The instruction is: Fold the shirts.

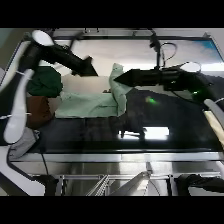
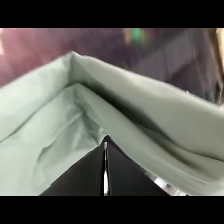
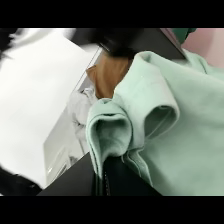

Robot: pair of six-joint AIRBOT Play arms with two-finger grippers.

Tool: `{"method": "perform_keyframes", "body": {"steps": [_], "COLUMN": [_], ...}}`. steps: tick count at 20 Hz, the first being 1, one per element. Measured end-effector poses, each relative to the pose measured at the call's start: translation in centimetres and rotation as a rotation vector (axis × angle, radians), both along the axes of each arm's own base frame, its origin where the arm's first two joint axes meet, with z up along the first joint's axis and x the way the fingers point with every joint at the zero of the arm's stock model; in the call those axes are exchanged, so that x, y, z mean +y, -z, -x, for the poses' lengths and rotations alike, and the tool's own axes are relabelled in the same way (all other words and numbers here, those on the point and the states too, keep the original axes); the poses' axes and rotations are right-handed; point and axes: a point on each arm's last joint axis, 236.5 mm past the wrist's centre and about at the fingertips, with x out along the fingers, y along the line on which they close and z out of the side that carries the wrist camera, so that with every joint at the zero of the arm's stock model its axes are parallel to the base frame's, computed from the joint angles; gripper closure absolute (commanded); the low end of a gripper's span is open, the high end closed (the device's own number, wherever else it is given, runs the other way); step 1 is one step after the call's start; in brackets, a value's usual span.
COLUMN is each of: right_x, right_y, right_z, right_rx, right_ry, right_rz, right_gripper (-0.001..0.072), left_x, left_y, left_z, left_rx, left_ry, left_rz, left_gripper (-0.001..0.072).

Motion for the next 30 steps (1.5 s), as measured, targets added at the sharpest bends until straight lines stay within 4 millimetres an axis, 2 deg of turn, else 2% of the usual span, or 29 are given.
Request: {"method": "perform_keyframes", "body": {"steps": [2, 3, 4, 6, 7, 8, 10, 12, 13, 14, 15, 18, 20, 23, 24, 25, 26, 27, 28, 30], "right_x": [3.7, 5.6, 7.7, 12.7, 15.5, 18.2, 22.2, 23.9, 23.8, 23.2, 22.3, 17.6, 13.2, 5.6, 2.8, 0.4, -1.6, -3.1, -4.3, -5.2], "right_y": [2.0, 2.9, 3.7, 5.3, 6.2, 7.2, 8.6, 9.1, 8.9, 8.5, 8.0, 6.4, 5.8, 6.4, 7.2, 8.3, 9.7, 11.1, 12.7, 15.8], "right_z": [-0.2, -0.3, -0.5, -0.6, -0.4, 0.0, 1.5, 2.6, 2.6, 2.6, 2.2, 0.0, -1.7, -3.7, -4.4, -4.9, -5.3, -5.6, -5.9, -5.8], "right_rx": [-0.012, -0.023, -0.035, -0.067, -0.082, -0.093, -0.088, -0.063, -0.047, -0.035, -0.023, 0.018, 0.037, 0.082, 0.113, 0.15, 0.192, 0.23, 0.27, 0.344], "right_ry": [0.008, 0.005, -0.003, -0.039, -0.066, -0.101, -0.173, -0.232, -0.252, -0.281, -0.299, -0.322, -0.312, -0.238, -0.188, -0.137, -0.092, -0.056, -0.024, -0.005], "right_rz": [0.035, 0.049, 0.058, 0.065, 0.063, 0.057, 0.034, 0.01, -0.001, -0.013, -0.023, 0.003, 0.091, 0.307, 0.392, 0.467, 0.531, 0.58, 0.62, 0.664], "right_gripper": [0.0696, 0.0696, 0.0696, 0.0695, 0.0608, 0.0473, 0.0476, 0.0638, 0.0653, 0.0696, 0.0696, 0.0697, 0.0698, 0.0695, 0.0567, 0.0238, 0.0073, 0.0074, 0.0074, 0.0074], "left_x": [5.9, 8.6, 11.1, 14.9, 16.2, 17.3, 18.7, 19.2, 19.1, 18.9, 18.6, 17.4, 16.8, 16.2, 15.9, 15.8, 15.6, 15.5, 15.3, 15.2], "left_y": [-3.9, -4.9, -5.7, -5.8, -5.4, -4.8, -3.3, -1.4, -0.6, 0.2, 0.7, 1.1, 0.9, 0.4, 0.5, 0.7, 0.9, 1.2, 1.5, 1.9], "left_z": [-0.7, -0.6, -0.2, 1.1, 1.8, 2.5, 4.0, 5.1, 5.7, 6.1, 6.5, 7.1, 7.7, 8.8, 9.4, 9.7, 10.0, 10.3, 10.7, 11.1], "left_rx": [-0.065, -0.076, -0.079, -0.068, -0.057, -0.043, -0.008, 0.033, 0.054, 0.071, 0.083, 0.097, 0.102, 0.094, 0.091, 0.089, 0.085, 0.085, 0.088, 0.087], "left_ry": [-0.125, -0.183, -0.236, -0.313, -0.339, -0.359, -0.388, -0.397, -0.393, -0.388, -0.38, -0.357, -0.335, -0.315, -0.312, -0.321, -0.333, -0.342, -0.348, -0.365], "left_rz": [0.003, -0.001, -0.005, -0.01, -0.013, -0.015, -0.013, -0.004, 0.007, 0.023, 0.043, 0.11, 0.134, 0.148, 0.149, 0.151, 0.151, 0.153, 0.154, 0.157], "left_gripper": [0.0693, 0.0688, 0.0688, 0.0688, 0.0688, 0.0687, 0.0687, 0.0688, 0.0688, 0.0688, 0.0689, 0.0689, 0.0689, 0.0688, 0.0687, 0.0686, 0.0677, 0.0459, 0.0361, 0.036]}}
